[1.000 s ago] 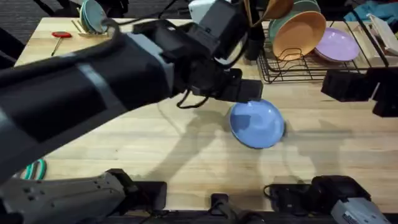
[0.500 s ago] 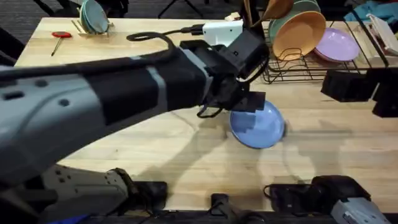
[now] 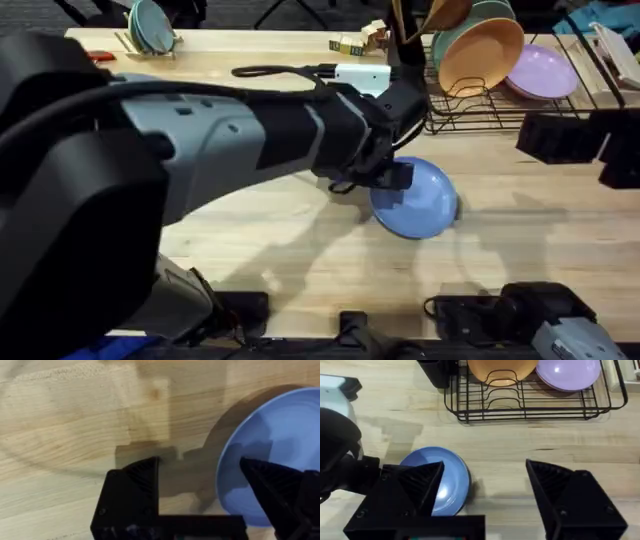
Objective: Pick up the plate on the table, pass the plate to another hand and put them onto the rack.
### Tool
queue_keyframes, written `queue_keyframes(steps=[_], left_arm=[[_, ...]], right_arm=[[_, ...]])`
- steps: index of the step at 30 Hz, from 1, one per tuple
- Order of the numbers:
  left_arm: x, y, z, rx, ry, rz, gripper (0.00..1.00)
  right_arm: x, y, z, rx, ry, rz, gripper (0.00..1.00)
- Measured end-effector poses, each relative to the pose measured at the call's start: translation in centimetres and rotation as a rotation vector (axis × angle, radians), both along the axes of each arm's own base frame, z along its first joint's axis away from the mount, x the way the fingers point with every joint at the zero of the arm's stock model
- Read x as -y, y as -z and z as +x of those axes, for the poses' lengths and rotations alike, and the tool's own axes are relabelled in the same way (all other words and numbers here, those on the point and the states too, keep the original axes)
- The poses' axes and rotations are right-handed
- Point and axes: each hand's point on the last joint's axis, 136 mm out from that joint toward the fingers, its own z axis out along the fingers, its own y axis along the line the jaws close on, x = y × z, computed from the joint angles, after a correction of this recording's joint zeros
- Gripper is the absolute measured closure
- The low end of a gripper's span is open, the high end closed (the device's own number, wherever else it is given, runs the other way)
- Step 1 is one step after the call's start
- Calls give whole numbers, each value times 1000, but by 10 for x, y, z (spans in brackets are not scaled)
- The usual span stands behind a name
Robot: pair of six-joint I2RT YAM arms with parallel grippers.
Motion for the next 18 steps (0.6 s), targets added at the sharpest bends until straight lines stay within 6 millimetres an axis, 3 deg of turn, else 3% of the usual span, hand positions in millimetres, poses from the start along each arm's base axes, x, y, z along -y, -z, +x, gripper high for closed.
queue_keyframes(steps=[13, 18], left_arm=[[11, 1, -13, 56, 58, 55, 52], [13, 1, -15, 62, 68, 59, 201]], right_arm=[[0, 0, 0, 0, 0, 0, 6], [0, 0, 0, 0, 0, 0, 6]])
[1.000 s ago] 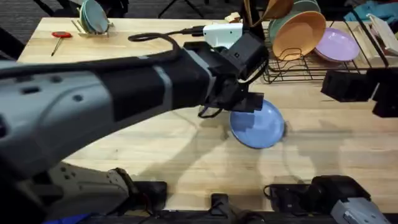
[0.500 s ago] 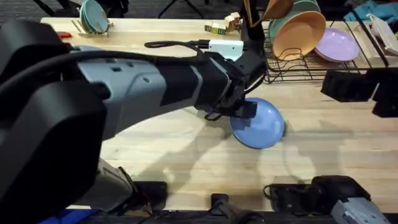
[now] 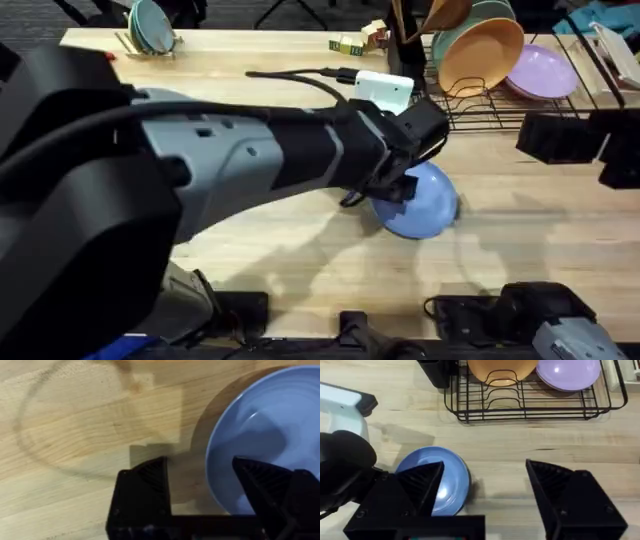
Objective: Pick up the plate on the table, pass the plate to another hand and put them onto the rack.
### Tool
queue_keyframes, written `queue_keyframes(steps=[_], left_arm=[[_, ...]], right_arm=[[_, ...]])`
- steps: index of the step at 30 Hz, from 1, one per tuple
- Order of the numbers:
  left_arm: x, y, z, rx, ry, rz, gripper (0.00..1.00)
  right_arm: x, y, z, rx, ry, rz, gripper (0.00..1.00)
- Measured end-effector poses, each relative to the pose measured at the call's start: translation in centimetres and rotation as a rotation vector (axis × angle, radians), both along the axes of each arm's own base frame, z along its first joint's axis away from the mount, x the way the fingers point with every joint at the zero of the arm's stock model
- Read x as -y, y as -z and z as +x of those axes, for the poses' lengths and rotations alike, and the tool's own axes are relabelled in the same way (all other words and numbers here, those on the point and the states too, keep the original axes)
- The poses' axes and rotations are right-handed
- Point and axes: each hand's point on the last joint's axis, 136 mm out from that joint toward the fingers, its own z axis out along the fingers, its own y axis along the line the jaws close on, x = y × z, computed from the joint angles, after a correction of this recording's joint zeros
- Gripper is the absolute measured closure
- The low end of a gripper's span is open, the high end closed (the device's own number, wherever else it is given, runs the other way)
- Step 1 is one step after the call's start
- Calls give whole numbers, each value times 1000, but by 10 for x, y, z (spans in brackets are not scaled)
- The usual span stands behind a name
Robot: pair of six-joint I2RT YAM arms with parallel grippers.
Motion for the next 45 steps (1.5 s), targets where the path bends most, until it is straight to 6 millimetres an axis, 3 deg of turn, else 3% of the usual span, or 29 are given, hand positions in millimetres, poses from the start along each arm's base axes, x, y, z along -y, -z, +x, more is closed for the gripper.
queue_keyframes(steps=[11, 13, 24, 35, 43, 45], left_arm=[[-1, -1, 3, 16, -6, 7, 860], [0, -3, 5, 22, -10, -1, 943], [-9, -10, 14, -6, -52, 1, 960], [-18, -60, 60, 53, -66, -14, 960], [-28, -96, 72, 72, -41, -87, 960], [-41, -113, 75, 79, -58, -129, 960]], right_arm=[[0, 0, 0, 0, 0, 0, 6], [0, 0, 0, 0, 0, 0, 6], [0, 0, 0, 1, 10, 13, 5], [0, 0, 0, 1, 19, 24, 5], [0, -3, 3, 19, 35, 44, 5], [0, -4, 4, 26, 55, 72, 5]])
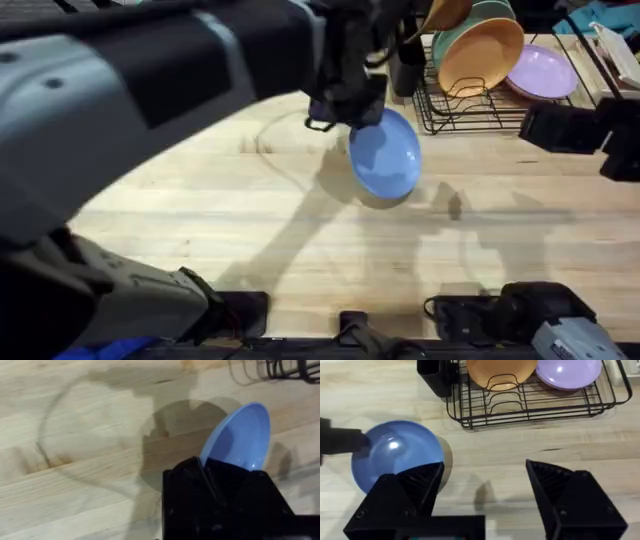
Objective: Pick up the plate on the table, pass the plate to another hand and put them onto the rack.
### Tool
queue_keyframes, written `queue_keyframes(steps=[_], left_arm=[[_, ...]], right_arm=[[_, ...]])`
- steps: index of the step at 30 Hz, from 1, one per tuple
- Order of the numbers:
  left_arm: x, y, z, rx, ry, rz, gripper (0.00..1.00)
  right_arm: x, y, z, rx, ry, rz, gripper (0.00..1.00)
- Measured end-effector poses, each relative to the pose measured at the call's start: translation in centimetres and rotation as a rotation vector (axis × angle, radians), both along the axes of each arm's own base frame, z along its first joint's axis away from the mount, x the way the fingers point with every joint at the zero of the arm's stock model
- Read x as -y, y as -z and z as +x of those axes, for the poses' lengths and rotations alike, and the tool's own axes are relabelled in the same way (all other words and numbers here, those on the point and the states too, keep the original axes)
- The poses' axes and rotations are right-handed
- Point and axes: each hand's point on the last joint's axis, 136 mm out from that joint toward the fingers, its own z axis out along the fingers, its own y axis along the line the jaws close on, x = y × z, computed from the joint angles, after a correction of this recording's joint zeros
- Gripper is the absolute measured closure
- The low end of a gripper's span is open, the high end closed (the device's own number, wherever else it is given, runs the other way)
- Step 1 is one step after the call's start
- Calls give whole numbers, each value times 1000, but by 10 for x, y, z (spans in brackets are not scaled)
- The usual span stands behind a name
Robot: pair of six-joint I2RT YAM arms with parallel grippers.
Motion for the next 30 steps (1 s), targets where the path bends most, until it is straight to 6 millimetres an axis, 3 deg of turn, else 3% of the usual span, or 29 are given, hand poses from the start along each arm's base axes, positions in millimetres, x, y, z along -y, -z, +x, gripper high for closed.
queue_keyframes(steps=[7, 8, 17, 23, 30], left_arm=[[-24, -24, 10, 40, -24, -34, 960], [-31, -35, 12, 59, -26, -62, 960], [-48, -66, 13, 109, -47, -141, 960], [-49, -76, 11, 119, -13, -178, 960], [-36, -79, 2, 91, 69, -242, 960]], right_arm=[[-7, 0, 0, 0, -20, 37, 5], [-11, 0, 0, 0, -37, 56, 5], [-44, 8, 5, -60, -167, 202, 6], [-63, 17, 11, -140, -192, 351, 6], [-78, 30, 20, -254, -149, 515, 6]])
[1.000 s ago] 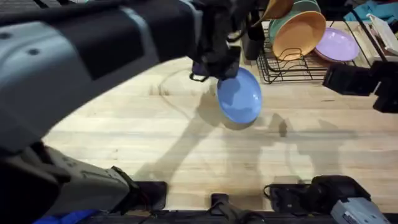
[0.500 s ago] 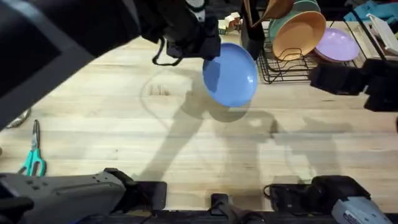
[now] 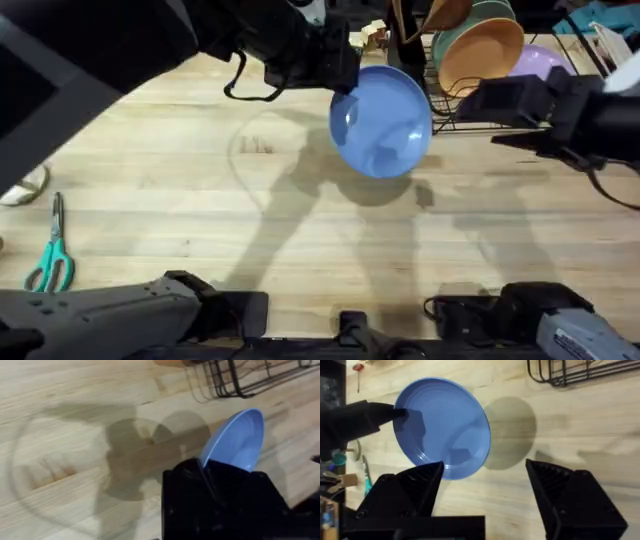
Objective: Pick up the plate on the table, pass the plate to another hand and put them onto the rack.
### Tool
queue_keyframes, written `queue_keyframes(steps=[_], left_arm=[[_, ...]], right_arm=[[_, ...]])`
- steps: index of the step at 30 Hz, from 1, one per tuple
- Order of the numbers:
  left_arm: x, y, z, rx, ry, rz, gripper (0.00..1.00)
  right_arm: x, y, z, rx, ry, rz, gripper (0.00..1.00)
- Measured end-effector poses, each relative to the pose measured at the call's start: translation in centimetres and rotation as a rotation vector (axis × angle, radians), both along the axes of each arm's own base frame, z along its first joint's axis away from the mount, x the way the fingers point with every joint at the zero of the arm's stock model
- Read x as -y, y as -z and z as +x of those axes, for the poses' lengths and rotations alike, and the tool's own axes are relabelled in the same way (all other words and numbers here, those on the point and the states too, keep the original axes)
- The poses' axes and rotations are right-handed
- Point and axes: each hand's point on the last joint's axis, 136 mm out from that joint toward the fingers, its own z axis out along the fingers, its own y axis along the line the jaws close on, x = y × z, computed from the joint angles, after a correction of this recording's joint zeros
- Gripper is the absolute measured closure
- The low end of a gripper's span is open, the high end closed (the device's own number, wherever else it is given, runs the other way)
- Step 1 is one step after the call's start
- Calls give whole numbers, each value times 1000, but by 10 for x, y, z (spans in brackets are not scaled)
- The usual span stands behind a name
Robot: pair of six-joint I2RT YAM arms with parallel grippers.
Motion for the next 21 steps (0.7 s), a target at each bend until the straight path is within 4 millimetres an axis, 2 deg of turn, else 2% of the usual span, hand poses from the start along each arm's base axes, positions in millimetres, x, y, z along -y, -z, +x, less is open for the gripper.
queue_keyframes(steps=[8, 21], left_arm=[[5, -1, -4, -7, 33, -22, 960], [7, -2, -5, -11, 41, -30, 960]], right_arm=[[-10, 23, 11, -126, -20, 41, 6], [-24, 46, 34, -188, -66, 35, 6]])
